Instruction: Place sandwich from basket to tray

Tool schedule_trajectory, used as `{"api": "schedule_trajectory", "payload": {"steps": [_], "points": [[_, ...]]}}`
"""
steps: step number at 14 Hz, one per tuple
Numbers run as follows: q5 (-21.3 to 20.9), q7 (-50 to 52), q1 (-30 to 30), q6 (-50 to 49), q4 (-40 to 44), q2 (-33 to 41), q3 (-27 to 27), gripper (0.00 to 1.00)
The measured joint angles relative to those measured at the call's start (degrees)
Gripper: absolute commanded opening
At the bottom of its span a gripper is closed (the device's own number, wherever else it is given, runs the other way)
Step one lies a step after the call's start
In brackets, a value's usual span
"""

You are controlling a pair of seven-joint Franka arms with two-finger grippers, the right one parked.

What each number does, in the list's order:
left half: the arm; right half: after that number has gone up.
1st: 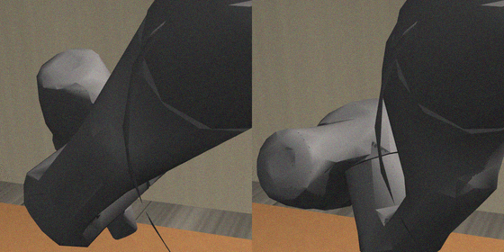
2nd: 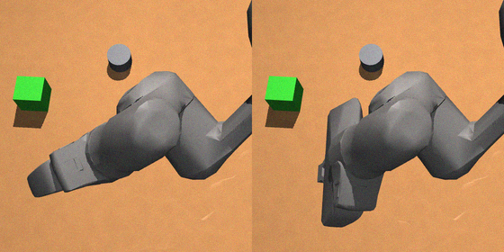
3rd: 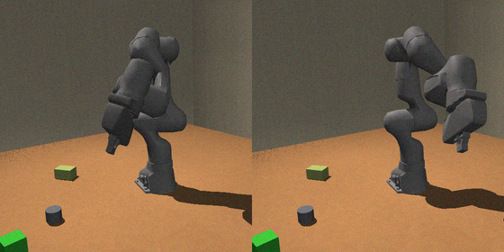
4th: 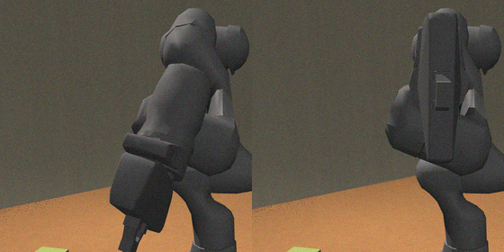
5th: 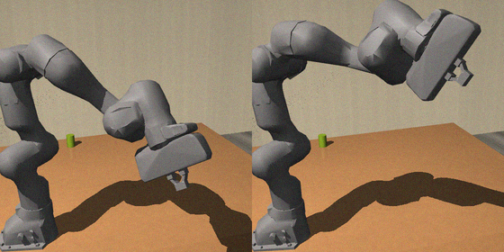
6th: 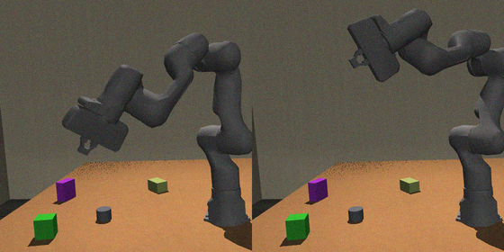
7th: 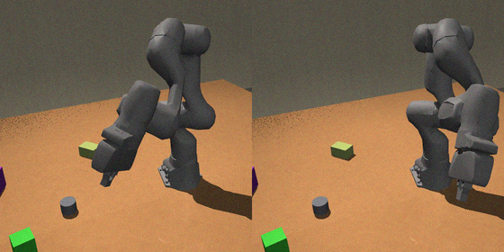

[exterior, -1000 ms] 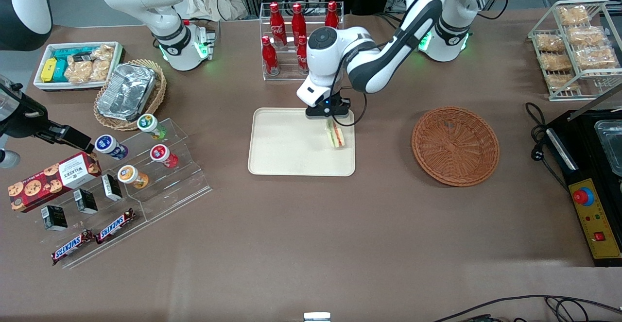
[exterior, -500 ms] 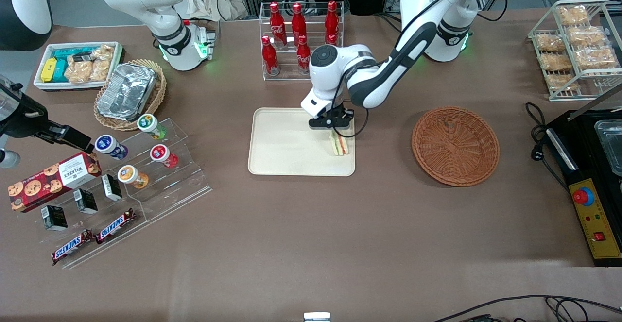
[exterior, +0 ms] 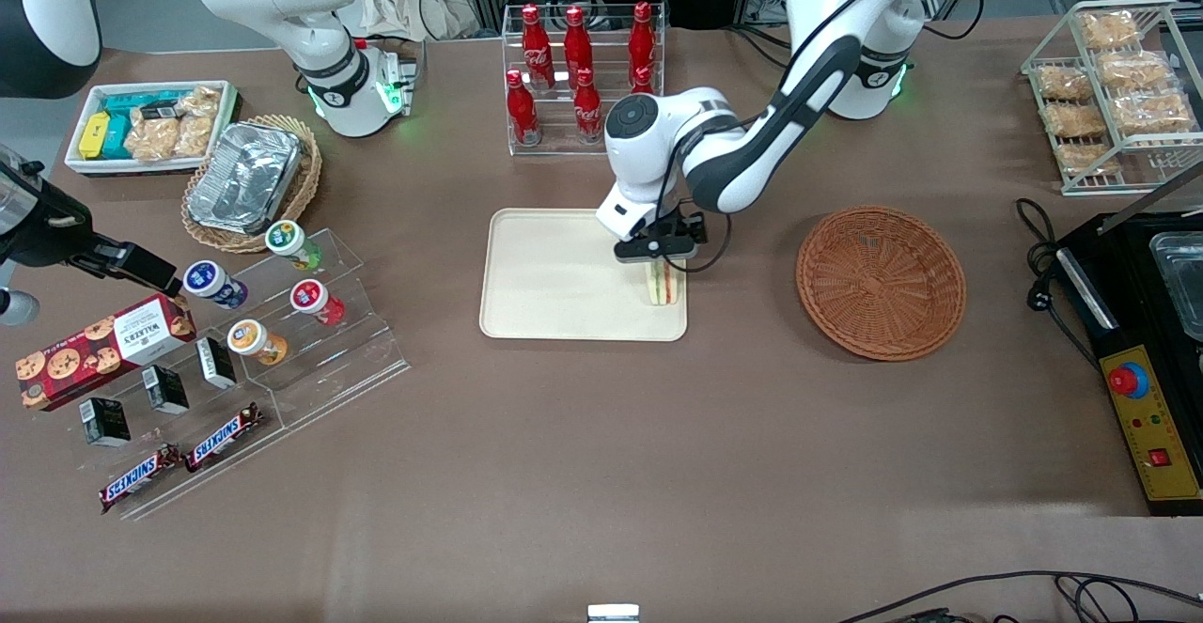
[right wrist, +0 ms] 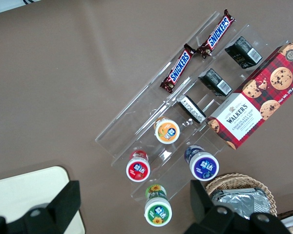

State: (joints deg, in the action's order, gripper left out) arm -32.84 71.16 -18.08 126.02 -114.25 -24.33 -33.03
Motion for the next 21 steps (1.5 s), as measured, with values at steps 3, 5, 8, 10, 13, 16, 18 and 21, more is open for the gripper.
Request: {"api": "schedule_trajectory", "payload": {"steps": [3,5,8,10,13,16,18,21], "points": [[4.5,-4.4,0.6,-7.1,0.6,7.6,1.3,0.99],[8.3,-9.9,0.8,-9.8,0.6,12.4,4.6,0.99],[14.4,-21.4,1.0,-14.5,0.6,18.7,11.9,0.99],[19.9,-32.3,1.2,-17.6,0.6,23.4,18.4,0.99],[27.0,-48.8,1.4,-22.4,0.6,30.0,28.2,0.99],[31.9,-61.9,1.4,-26.1,0.6,34.3,36.6,0.99],[33.5,-68.1,1.5,-27.9,0.6,36.3,41.2,0.99],[34.1,-73.3,3.7,-30.0,1.0,39.7,44.3,0.99]]}}
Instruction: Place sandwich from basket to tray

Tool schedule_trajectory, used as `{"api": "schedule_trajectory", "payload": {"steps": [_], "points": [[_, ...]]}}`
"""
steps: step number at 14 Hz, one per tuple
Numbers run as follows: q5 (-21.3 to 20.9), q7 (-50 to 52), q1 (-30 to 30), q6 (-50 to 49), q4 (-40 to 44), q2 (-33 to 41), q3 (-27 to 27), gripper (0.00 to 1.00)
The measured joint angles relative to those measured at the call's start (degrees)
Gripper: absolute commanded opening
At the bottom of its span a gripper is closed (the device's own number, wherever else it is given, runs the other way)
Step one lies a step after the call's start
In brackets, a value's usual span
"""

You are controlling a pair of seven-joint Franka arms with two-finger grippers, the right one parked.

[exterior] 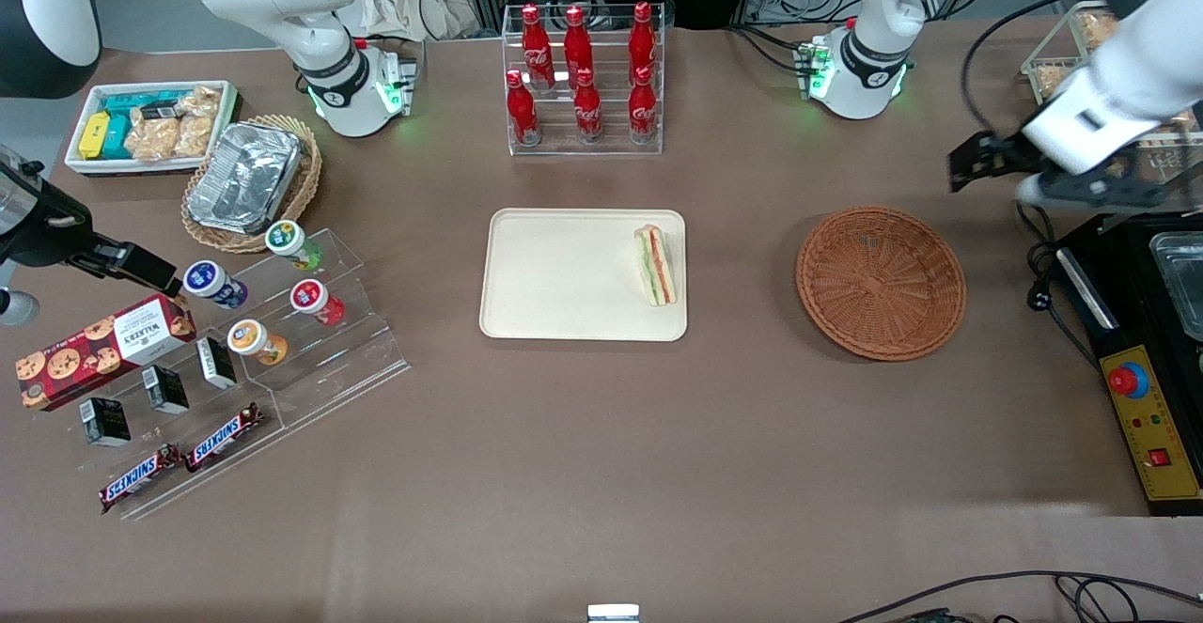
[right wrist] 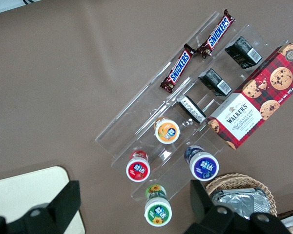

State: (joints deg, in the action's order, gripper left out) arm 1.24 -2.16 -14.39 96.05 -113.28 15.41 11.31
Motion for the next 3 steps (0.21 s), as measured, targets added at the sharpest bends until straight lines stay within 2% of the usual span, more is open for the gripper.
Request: {"api": "schedule_trajectory", "payload": {"steps": [3], "points": [[0.0,-0.4,1.5,-5.2,5.0,1.7,0.1,0.99]]}}
